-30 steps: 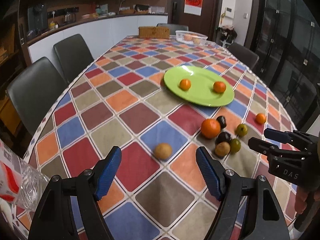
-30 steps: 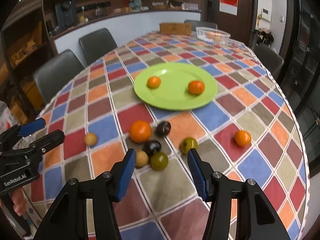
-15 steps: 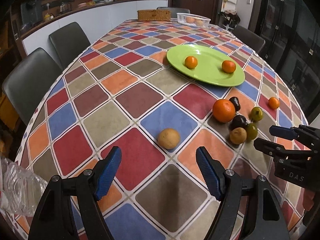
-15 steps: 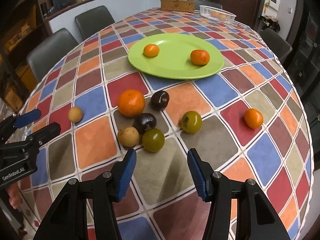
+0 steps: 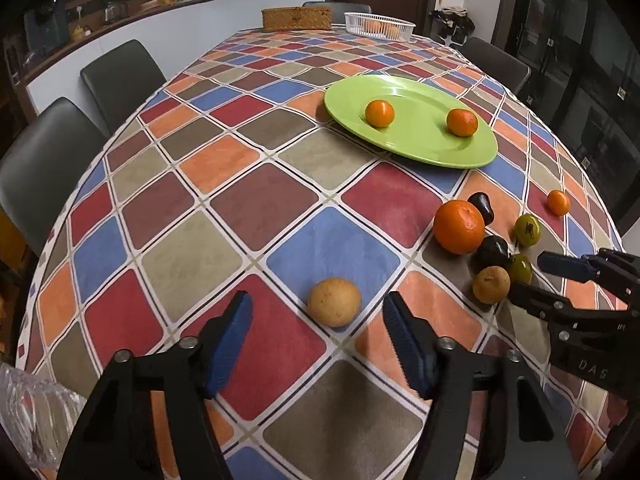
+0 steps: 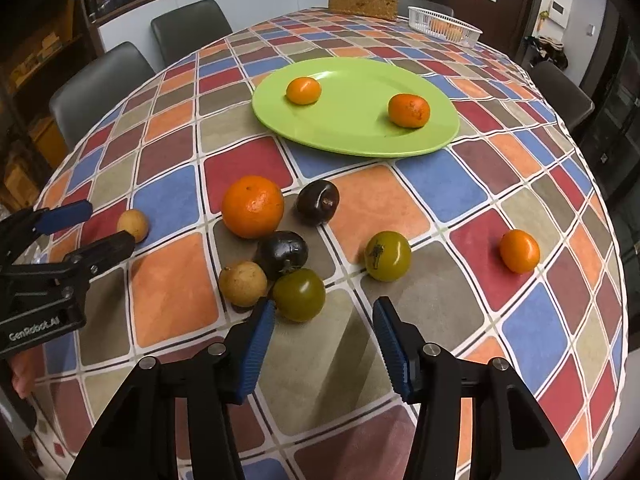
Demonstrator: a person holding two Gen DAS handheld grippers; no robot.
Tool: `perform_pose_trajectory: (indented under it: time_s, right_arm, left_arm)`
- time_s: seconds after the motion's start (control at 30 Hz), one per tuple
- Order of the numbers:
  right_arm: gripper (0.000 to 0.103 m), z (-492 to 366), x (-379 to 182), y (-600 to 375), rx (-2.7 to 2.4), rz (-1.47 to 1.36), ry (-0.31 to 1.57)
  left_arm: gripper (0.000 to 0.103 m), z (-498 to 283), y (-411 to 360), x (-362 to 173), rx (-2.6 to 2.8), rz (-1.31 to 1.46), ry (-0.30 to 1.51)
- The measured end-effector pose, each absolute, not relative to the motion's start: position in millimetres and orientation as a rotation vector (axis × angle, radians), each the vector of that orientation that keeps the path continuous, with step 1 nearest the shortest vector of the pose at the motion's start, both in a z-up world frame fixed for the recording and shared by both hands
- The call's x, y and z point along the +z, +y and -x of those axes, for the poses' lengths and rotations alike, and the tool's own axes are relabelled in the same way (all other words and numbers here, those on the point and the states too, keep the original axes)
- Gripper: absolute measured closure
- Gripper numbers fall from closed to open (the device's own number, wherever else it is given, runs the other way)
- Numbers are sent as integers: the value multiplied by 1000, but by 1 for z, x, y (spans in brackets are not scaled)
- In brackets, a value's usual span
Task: Organize fruits
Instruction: 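Withdraw both open tools from the plate back to the fruit cluster, then grasp a brown round fruit with the left tool while the right grasps a green tomato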
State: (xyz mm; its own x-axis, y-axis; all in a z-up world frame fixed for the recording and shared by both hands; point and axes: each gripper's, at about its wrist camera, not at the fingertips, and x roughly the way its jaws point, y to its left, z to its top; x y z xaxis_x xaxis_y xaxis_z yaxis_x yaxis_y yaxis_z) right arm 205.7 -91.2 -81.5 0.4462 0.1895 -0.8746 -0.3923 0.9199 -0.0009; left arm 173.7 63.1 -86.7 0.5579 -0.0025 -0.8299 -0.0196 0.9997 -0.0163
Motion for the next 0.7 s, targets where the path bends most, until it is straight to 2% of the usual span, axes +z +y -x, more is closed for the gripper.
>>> perform_pose_trajectory:
  time_s: [0.3,0.47,0.7]
  right_arm:
    - [61,-212,-86,-89,385,199,1059]
    - [72,-214,-87,-92,394,167,1067]
    - [76,-214,-85,-97,389,141,1056]
  left_arm:
    - [61,-183,63,-99,-3,53,1020]
    - [73,-184,60,-100,-22,57,1025]
    - [73,-182,56,-97,-30,45,1014]
